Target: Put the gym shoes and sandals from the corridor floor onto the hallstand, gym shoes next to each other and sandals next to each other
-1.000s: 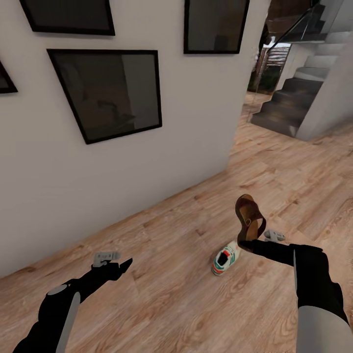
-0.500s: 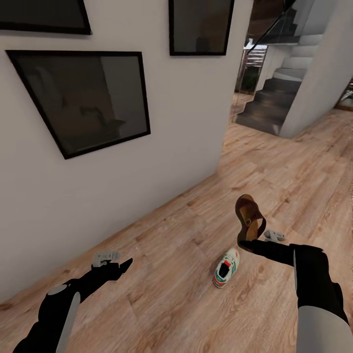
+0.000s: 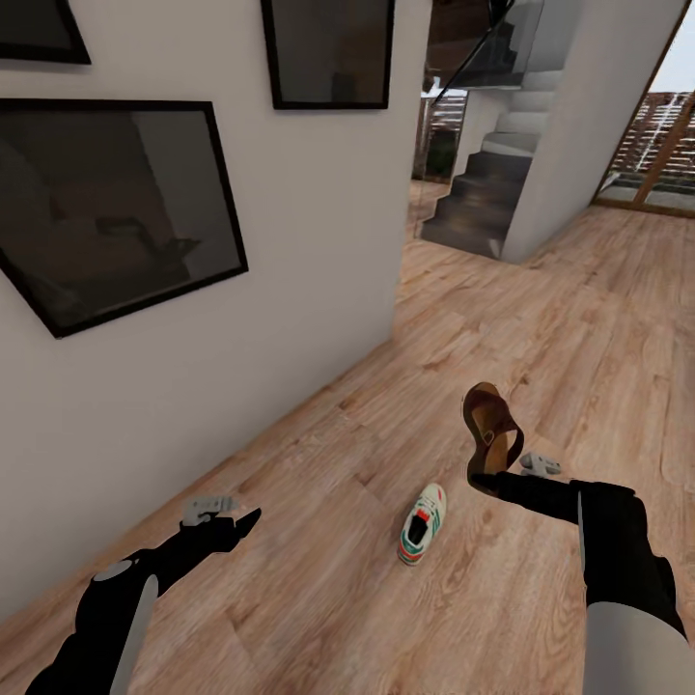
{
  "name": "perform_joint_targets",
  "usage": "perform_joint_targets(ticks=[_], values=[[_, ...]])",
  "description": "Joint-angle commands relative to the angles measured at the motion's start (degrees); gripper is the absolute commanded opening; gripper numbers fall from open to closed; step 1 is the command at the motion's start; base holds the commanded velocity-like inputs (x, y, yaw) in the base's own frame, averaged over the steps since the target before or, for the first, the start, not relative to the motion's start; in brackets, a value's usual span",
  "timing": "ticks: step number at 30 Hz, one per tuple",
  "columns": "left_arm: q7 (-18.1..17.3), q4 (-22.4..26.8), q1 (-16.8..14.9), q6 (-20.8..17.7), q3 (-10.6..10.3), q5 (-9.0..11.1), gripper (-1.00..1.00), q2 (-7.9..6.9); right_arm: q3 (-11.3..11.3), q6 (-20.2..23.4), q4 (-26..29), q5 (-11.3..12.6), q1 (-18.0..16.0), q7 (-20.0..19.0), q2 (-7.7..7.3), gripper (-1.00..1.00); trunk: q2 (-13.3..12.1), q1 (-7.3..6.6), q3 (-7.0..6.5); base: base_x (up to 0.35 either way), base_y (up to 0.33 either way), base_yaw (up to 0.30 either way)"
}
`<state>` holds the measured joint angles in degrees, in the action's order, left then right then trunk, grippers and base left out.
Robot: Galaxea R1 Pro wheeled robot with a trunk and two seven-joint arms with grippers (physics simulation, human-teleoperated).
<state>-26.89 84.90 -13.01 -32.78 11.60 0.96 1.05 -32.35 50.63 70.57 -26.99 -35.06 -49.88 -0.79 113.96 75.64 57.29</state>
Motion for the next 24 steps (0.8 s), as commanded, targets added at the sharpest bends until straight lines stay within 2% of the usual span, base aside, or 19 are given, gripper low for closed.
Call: perform_joint_targets(ticks=[1, 24], values=[[0.0, 0.0, 0.0, 0.0, 0.0, 0.0, 1.00, 0.00, 0.0, 0.2, 0.0, 0.2, 0.0, 0.2, 0.00, -1.00, 0.0, 0.00, 0.00, 0.001, 0.001, -0.284], [-0.1, -0.1, 0.0, 0.0, 0.0, -0.1, 1.00, 0.00, 0.1, 0.2, 0.0, 0.2, 0.0, 0.3, 0.00, -1.00, 0.0, 0.00, 0.00, 0.000, 0.000, -0.284]])
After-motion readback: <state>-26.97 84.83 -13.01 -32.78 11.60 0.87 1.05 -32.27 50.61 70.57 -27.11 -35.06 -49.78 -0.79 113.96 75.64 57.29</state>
